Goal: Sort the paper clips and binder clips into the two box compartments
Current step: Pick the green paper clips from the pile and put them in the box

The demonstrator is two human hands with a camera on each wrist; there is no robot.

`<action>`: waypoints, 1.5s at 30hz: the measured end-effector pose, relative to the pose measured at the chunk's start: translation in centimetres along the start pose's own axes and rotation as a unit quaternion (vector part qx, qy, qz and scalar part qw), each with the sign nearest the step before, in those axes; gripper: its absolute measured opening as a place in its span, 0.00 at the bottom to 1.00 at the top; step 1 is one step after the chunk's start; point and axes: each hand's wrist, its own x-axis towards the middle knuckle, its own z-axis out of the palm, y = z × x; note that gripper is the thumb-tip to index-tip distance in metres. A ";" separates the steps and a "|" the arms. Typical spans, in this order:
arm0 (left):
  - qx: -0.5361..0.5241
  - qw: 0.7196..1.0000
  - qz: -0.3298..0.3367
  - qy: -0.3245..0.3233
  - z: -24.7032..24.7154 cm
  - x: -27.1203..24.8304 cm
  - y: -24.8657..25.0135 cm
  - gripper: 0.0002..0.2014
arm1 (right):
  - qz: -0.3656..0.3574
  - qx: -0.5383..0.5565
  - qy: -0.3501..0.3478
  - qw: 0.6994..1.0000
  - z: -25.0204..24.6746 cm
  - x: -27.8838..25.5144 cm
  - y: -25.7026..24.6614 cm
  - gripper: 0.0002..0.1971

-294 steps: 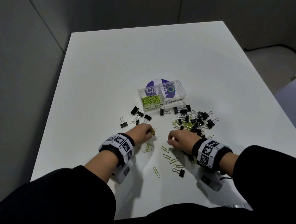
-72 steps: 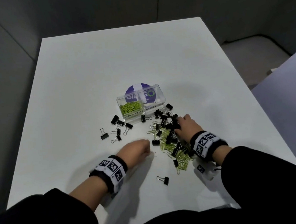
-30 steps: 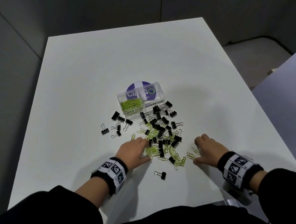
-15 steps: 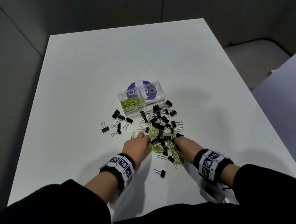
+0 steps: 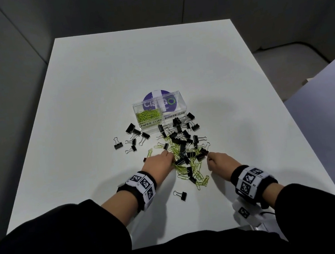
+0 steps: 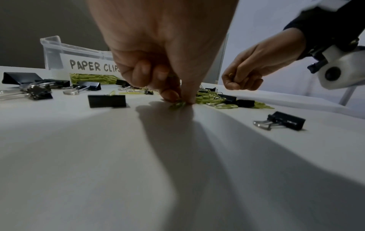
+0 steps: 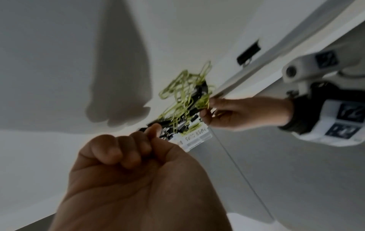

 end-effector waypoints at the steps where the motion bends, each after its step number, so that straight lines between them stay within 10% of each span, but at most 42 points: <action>1: 0.006 1.000 -0.004 -0.003 0.1 0.1 0.0 0.14 | 0.002 -0.014 -0.002 1.000 0.5 -0.1 0.1 0.08; 9: 0.048 0.999 0.003 0.015 0.8 0.0 -0.2 0.13 | -0.052 -0.104 0.036 0.993 3.2 -0.1 -0.6 0.31; 22: -0.038 0.999 -0.016 0.013 0.2 -0.2 -0.6 0.12 | -0.104 -0.112 -0.029 0.988 1.9 1.7 -0.1 0.13; 32: -0.182 0.983 -0.026 -0.019 -1.2 -0.9 -2.4 0.08 | -0.148 -0.192 -0.078 0.967 0.4 -1.4 1.7 0.31; 45: -0.033 0.997 0.047 -0.047 -1.5 -1.1 -1.4 0.20 | -0.148 -0.231 -0.048 0.960 1.7 0.5 0.7 0.16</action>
